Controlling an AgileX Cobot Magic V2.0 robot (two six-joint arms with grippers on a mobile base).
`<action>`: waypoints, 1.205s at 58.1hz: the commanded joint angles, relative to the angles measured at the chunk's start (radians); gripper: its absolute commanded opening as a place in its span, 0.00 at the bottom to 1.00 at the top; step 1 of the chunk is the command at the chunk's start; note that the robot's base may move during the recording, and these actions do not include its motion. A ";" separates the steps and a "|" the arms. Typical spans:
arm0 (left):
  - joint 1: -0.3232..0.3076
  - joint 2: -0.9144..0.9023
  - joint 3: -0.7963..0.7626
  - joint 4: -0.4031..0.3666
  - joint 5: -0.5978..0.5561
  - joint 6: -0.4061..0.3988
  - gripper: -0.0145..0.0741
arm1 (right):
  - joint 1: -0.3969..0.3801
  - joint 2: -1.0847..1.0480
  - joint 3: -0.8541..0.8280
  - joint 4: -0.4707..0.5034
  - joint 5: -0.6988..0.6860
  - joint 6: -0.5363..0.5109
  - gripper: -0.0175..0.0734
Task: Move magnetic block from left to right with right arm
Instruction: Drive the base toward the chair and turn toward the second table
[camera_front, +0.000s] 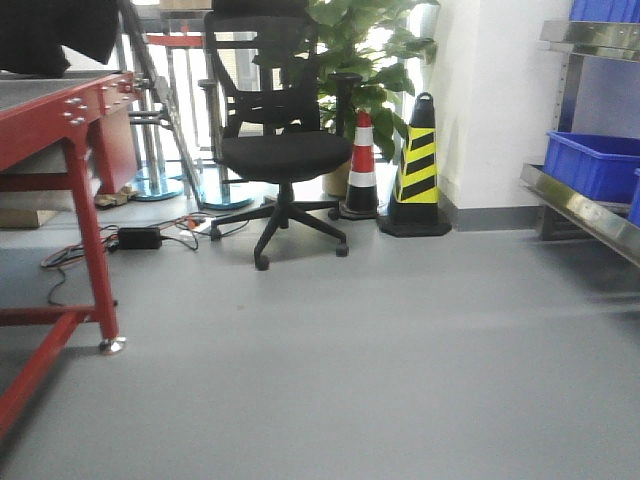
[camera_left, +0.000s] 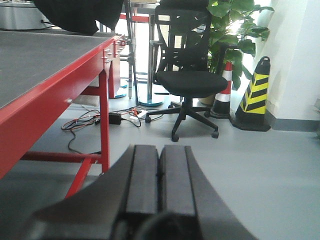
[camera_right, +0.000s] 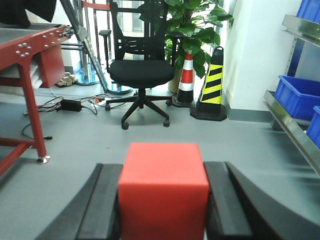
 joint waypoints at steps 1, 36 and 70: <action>-0.004 -0.012 0.007 -0.003 -0.078 -0.007 0.02 | -0.004 0.008 -0.031 -0.004 -0.088 -0.010 0.57; -0.004 -0.012 0.007 -0.003 -0.078 -0.007 0.02 | -0.004 0.008 -0.031 -0.004 -0.087 -0.010 0.57; -0.004 -0.010 0.007 -0.003 -0.078 -0.007 0.02 | -0.004 0.008 -0.031 -0.004 -0.087 -0.010 0.57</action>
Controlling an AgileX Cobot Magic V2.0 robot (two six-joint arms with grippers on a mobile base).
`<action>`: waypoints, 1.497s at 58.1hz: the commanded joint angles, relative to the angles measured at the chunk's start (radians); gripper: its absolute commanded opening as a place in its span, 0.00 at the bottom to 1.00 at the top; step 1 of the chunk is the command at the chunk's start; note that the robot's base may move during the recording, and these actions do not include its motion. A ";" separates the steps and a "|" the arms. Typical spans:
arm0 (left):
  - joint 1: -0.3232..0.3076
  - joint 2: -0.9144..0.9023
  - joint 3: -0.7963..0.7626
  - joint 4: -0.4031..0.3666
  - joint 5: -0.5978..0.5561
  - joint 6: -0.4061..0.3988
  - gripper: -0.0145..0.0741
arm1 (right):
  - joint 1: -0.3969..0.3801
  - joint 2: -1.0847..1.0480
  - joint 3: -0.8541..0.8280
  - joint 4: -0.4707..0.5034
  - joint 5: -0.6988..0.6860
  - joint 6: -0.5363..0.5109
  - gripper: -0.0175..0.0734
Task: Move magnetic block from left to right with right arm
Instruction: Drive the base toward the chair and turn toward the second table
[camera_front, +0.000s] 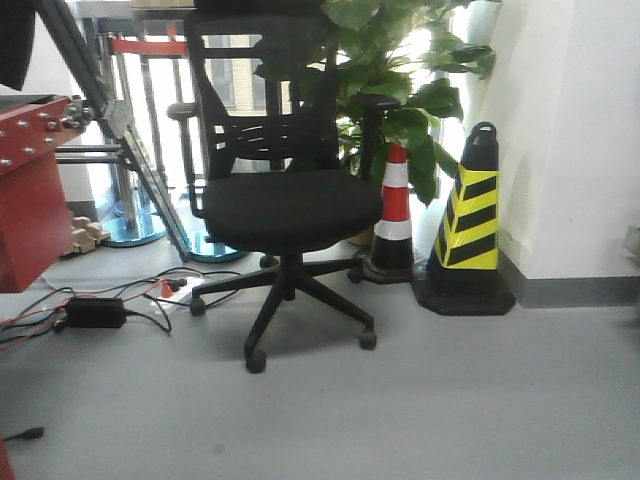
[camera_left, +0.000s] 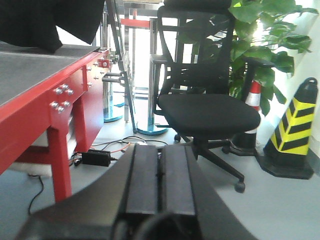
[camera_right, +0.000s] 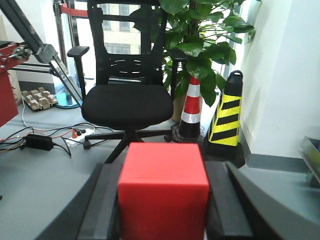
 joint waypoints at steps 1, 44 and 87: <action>-0.004 -0.010 0.007 -0.003 -0.078 -0.007 0.02 | -0.004 0.008 -0.031 -0.004 -0.089 -0.010 0.57; -0.004 -0.010 0.007 -0.003 -0.078 -0.007 0.02 | -0.004 0.008 -0.031 -0.004 -0.089 -0.010 0.57; -0.004 -0.010 0.007 -0.003 -0.078 -0.007 0.02 | -0.004 0.008 -0.031 -0.004 -0.089 -0.010 0.57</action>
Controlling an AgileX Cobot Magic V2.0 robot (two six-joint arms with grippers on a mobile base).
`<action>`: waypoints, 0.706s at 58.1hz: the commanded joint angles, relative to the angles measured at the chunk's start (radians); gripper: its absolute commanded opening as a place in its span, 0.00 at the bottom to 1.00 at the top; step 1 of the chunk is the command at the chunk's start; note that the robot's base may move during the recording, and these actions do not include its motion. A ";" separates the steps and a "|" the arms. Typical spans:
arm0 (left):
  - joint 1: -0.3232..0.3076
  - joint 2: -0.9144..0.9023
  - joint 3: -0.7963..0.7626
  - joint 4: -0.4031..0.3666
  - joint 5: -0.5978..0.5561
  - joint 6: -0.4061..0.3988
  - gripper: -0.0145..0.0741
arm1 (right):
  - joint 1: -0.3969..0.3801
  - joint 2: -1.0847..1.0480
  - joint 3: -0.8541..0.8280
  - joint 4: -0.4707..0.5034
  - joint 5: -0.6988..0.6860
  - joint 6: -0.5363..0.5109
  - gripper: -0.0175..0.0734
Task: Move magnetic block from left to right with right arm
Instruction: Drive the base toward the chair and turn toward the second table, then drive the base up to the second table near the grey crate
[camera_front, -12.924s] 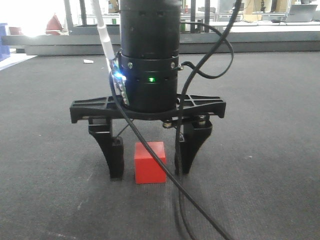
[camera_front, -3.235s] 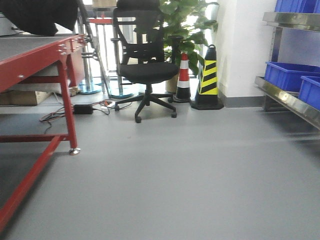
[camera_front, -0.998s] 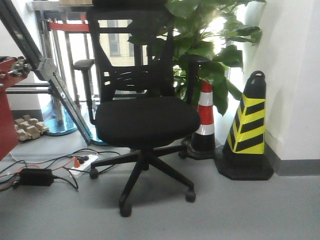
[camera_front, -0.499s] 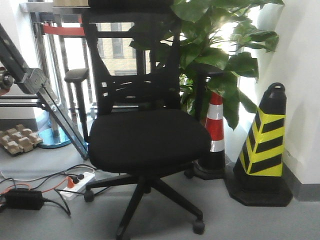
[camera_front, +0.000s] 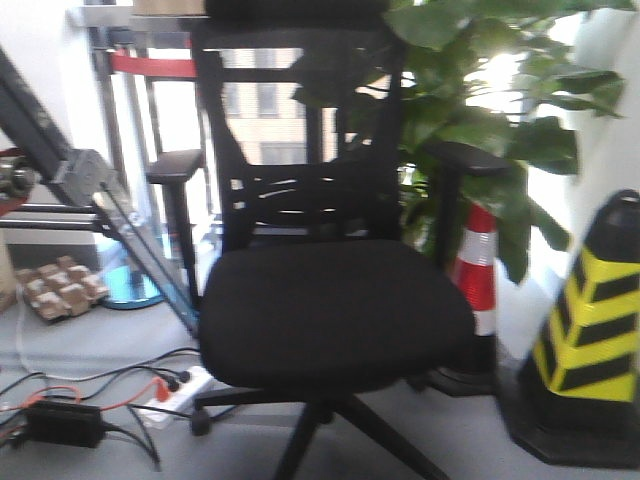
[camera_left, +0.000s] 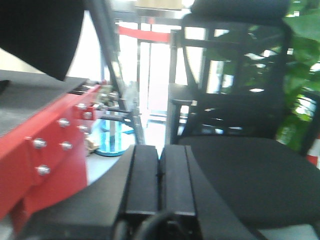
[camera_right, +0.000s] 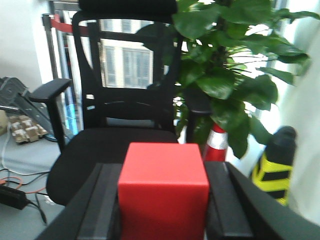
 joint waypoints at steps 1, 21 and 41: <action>-0.004 -0.010 0.007 -0.003 -0.078 -0.007 0.02 | -0.004 0.008 -0.031 -0.004 -0.089 -0.010 0.57; -0.004 -0.010 0.007 -0.003 -0.078 -0.007 0.02 | -0.004 0.008 -0.031 -0.004 -0.089 -0.010 0.57; -0.004 -0.010 0.007 -0.003 -0.078 -0.007 0.02 | -0.004 0.008 -0.031 -0.004 -0.089 -0.010 0.57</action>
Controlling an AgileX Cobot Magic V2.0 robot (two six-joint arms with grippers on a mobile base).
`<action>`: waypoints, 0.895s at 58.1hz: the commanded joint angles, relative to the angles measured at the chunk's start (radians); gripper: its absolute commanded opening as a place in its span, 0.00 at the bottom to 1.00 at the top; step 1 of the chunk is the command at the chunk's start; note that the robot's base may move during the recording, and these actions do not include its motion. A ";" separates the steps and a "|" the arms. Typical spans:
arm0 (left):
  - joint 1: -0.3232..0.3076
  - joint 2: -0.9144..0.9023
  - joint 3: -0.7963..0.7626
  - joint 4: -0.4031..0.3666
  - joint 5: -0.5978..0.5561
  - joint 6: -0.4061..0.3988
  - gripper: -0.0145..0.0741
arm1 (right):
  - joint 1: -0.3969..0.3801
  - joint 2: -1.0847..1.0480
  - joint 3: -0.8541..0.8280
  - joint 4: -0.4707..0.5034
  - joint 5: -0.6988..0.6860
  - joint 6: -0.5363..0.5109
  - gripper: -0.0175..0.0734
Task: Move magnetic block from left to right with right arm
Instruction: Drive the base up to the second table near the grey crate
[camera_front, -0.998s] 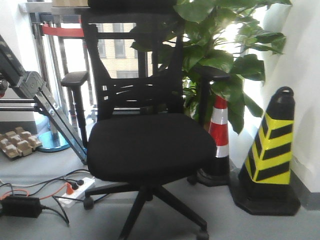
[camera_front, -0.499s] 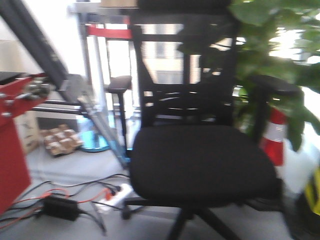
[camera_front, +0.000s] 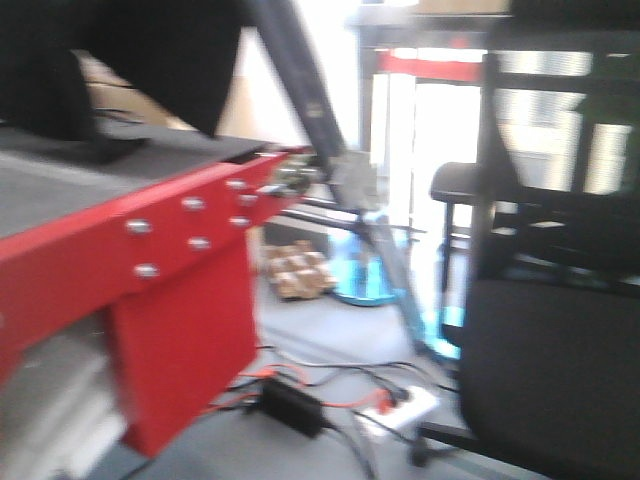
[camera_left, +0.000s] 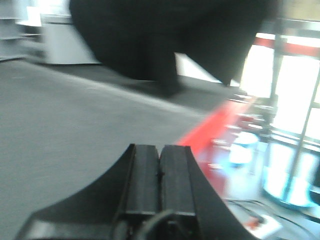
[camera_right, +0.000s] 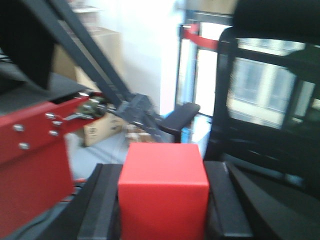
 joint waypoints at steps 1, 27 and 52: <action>-0.004 -0.010 0.007 -0.003 -0.078 -0.007 0.02 | -0.004 0.008 -0.031 -0.004 -0.089 -0.010 0.57; -0.004 -0.010 0.007 -0.003 -0.078 -0.007 0.02 | -0.004 0.008 -0.031 -0.004 -0.089 -0.010 0.57; -0.004 -0.010 0.007 -0.003 -0.078 -0.007 0.02 | -0.004 0.008 -0.031 -0.004 -0.089 -0.010 0.57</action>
